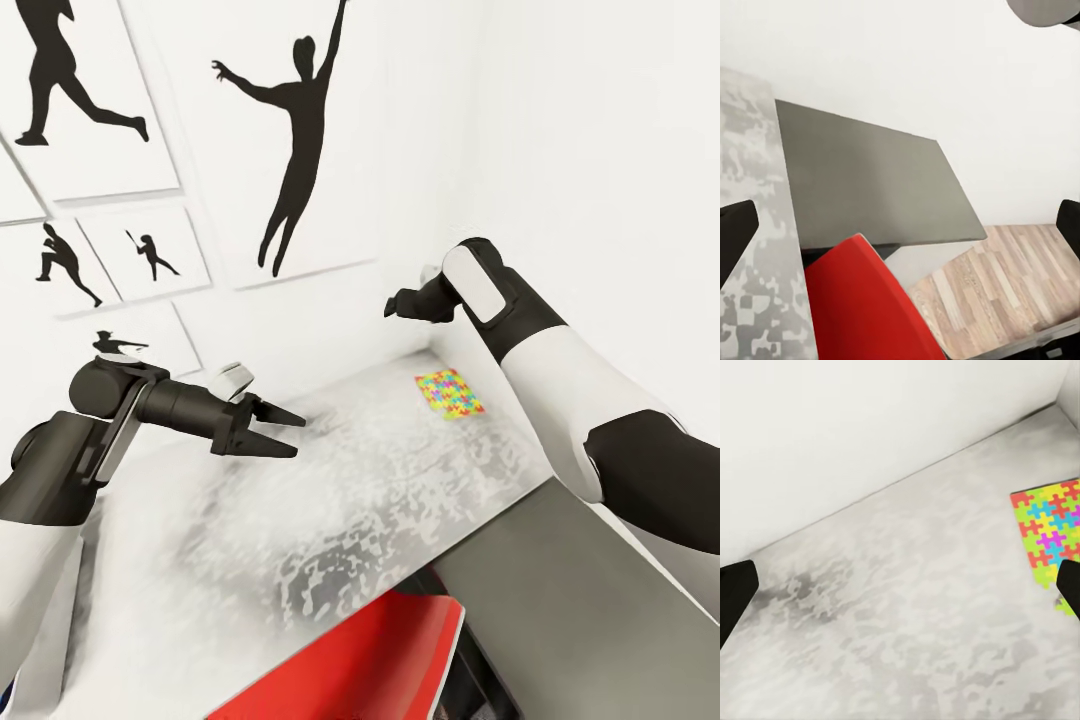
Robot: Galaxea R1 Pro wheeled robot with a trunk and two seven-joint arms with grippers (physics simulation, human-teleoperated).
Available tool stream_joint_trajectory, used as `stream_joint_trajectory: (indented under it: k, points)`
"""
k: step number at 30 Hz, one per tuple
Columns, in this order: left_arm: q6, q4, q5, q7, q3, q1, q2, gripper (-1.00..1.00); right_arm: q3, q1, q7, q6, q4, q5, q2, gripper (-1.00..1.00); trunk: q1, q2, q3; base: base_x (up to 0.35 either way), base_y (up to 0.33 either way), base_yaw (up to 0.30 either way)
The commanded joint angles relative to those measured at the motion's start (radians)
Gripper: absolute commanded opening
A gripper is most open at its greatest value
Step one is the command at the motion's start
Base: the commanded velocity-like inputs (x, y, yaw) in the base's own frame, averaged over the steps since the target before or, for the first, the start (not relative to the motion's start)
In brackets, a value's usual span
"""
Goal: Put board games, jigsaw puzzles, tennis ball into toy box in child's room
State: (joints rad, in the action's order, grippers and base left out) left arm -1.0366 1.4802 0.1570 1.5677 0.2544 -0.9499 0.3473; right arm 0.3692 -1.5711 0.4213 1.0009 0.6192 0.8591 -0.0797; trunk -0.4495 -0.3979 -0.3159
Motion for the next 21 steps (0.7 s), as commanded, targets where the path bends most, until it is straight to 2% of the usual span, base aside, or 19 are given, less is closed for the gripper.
stream_joint_trajectory:
  k: [1,12,15,17,21]
  points:
    - [-0.011,0.000,0.001,0.003,0.002,-0.001,0.001,1.00,0.004,-0.001,0.010,0.001,0.000,0.011,0.001,1.00,-0.001,-0.002,-0.004,0.000,0.000,0.000]
    - [-0.011,0.000,0.001,0.003,-0.005,-0.001,0.000,1.00,0.004,-0.001,0.010,-0.003,0.001,0.009,0.001,1.00,-0.001,-0.002,-0.022,0.000,0.000,0.000]
    - [-0.011,0.000,0.007,0.003,-0.018,-0.002,0.000,1.00,0.004,-0.001,0.010,-0.004,0.001,0.009,0.002,1.00,-0.001,-0.002,-0.027,0.000,0.000,0.000]
    - [-0.011,0.001,0.017,0.003,-0.027,-0.002,0.000,1.00,0.004,-0.001,0.010,-0.004,0.001,0.009,0.002,1.00,-0.001,-0.002,-0.030,0.000,0.000,0.000]
    - [-0.011,0.002,0.065,0.003,-0.040,-0.004,0.000,1.00,0.003,-0.002,0.010,-0.006,0.001,0.009,0.003,1.00,-0.001,-0.002,-0.036,0.000,0.000,0.000]
